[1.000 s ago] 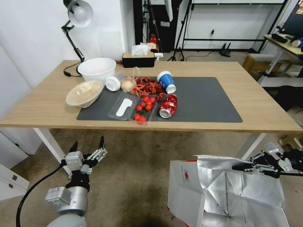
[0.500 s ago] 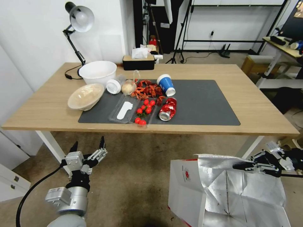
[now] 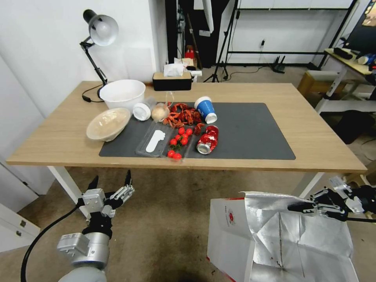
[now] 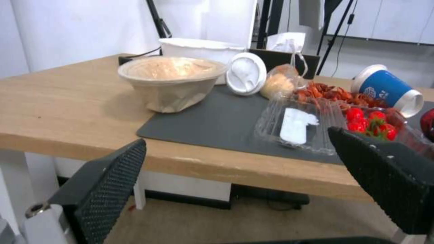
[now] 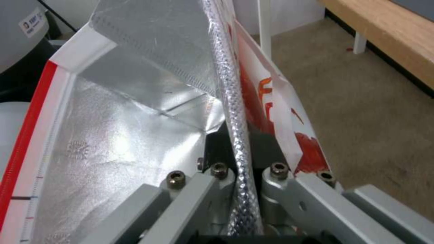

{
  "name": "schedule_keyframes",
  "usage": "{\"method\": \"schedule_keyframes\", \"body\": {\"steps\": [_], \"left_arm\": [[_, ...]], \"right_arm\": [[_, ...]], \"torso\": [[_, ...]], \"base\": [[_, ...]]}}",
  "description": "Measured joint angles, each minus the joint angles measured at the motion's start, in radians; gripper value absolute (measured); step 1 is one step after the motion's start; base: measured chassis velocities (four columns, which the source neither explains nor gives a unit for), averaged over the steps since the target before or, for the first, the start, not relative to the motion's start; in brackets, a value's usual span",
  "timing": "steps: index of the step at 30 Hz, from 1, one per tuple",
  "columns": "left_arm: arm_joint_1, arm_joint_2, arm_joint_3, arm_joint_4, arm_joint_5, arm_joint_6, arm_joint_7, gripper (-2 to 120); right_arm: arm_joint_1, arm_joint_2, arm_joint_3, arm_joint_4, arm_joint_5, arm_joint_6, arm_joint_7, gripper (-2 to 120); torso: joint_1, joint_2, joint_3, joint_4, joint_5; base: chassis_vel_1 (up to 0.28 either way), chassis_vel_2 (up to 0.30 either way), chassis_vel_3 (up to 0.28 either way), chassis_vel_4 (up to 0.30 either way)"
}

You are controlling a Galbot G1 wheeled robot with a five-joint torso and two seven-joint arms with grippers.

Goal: Pick up the food delivery bag from the floor and place it on the table.

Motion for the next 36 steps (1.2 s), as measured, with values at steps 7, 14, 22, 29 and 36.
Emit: {"method": "schedule_keyframes", "body": {"steps": [7, 14, 22, 29, 36], "left_arm": [[-0.002, 0.0, 0.0, -0.002, 0.0, -0.009, 0.001, 100], [0.001, 0.0, 0.0, -0.002, 0.0, -0.017, -0.002, 100], [0.004, 0.002, -0.001, -0.002, 0.005, -0.025, -0.007, 100], [0.006, -0.001, 0.0, 0.0, 0.012, -0.034, -0.009, 100], [0.007, -0.008, -0.001, -0.005, 0.015, -0.035, -0.012, 100]], "right_arm": [[0.0, 0.002, -0.001, 0.0, 0.0, 0.0, 0.0, 0], [0.0, 0.0, -0.002, 0.001, 0.001, 0.0, 0.0, 0], [0.004, -0.009, 0.001, 0.0, 0.03, -0.004, 0.0, 0], [0.002, -0.027, 0.017, -0.006, 0.11, -0.023, 0.0, 0], [0.003, -0.06, 0.028, 0.008, 0.215, -0.046, 0.0, 0]], "torso": [[0.001, 0.003, 0.002, 0.0, 0.0], [0.0, 0.0, 0.0, 0.0001, 0.0], [-0.001, -0.004, -0.002, 0.0001, 0.0], [-0.002, -0.006, -0.003, 0.0001, 0.0], [-0.003, -0.007, -0.004, 0.0, 0.0]], "base": [[0.0, 0.0, 0.0, 0.0], [0.0, 0.0, 0.0, 0.0], [0.0, 0.0, 0.0, 0.0], [0.0, 0.0, 0.0, 0.0], [0.0, 0.0, 0.0, 0.0]]}}
